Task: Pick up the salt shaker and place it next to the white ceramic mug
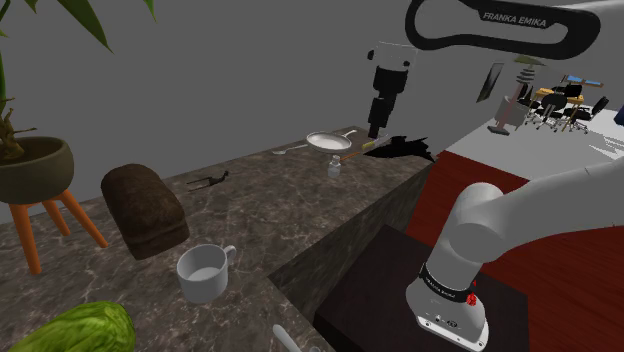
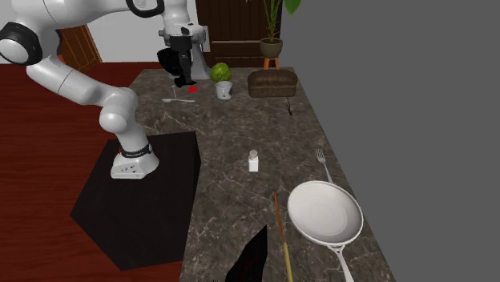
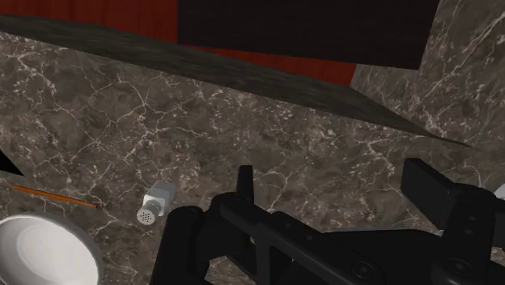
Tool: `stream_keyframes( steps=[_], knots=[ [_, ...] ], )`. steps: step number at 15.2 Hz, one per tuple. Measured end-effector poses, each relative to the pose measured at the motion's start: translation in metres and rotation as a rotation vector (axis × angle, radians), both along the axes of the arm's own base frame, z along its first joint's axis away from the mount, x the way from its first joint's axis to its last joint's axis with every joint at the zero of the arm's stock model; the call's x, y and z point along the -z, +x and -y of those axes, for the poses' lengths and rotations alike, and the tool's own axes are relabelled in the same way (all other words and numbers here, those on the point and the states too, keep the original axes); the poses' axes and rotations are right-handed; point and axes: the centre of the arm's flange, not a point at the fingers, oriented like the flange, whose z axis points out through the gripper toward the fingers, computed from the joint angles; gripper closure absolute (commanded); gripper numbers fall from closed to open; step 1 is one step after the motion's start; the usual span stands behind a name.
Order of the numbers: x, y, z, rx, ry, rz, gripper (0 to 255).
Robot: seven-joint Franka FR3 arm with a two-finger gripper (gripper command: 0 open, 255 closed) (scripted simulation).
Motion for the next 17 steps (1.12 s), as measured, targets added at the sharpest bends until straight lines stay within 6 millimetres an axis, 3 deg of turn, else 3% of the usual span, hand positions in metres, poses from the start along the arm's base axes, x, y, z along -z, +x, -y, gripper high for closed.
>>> stream_keyframes(
  steps=[4,17],
  knots=[
    [0.013,0.017,0.016,0.002,0.004,-0.002,0],
    [0.105,0.119,0.124,0.011,0.031,-0.006,0]
  ],
)
